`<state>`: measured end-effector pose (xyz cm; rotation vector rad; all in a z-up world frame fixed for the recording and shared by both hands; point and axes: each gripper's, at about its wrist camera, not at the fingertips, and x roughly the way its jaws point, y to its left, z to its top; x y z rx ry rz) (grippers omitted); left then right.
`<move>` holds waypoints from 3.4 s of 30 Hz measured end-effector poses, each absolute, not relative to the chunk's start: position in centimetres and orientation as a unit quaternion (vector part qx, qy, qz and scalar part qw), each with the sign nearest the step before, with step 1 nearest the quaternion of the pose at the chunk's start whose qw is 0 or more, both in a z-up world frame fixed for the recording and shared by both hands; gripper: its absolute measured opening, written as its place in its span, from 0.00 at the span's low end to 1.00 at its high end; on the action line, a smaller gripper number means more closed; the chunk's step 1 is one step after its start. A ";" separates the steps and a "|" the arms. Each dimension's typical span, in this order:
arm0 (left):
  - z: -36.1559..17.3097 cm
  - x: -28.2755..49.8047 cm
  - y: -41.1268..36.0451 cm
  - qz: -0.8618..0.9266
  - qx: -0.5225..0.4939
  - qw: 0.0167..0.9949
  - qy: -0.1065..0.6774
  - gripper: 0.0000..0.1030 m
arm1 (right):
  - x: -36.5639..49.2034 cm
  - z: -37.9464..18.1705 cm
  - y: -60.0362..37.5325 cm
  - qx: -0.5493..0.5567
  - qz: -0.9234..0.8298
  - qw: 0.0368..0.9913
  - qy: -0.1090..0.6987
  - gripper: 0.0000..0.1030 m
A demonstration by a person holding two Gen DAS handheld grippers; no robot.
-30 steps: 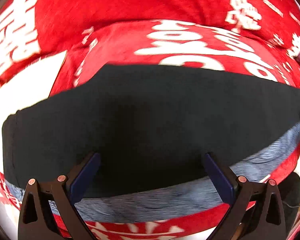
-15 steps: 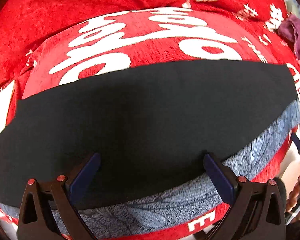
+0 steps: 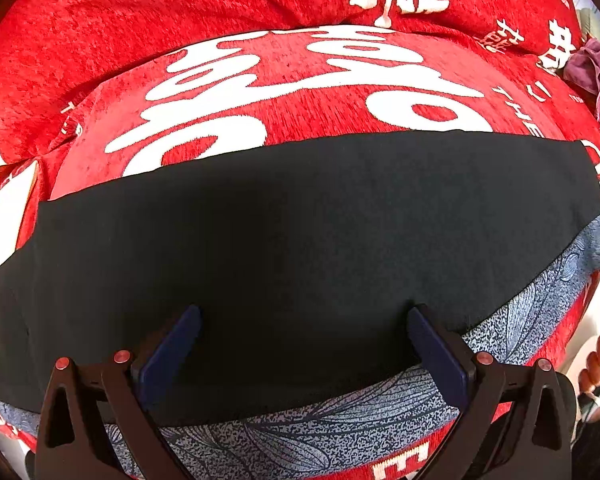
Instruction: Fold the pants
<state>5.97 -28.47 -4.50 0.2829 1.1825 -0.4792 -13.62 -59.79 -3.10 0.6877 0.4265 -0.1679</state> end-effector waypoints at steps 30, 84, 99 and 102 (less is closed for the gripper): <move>-3.3 7.3 -27.5 -0.235 0.016 0.767 0.597 1.00 | -9.3 11.2 -42.5 0.064 -0.047 0.964 0.253 0.19; -4.5 9.4 0.2 -0.088 -0.076 0.816 0.567 1.00 | 2.8 -5.1 -12.0 -0.261 -0.014 0.877 0.404 0.23; 1.3 8.6 -8.7 -0.190 -0.057 0.822 0.534 1.00 | -5.1 4.3 -25.6 0.034 0.003 0.944 0.328 0.85; 2.9 8.5 -13.6 -0.228 -0.038 0.821 0.521 1.00 | -5.6 2.9 -31.6 0.107 -0.056 0.934 0.337 0.85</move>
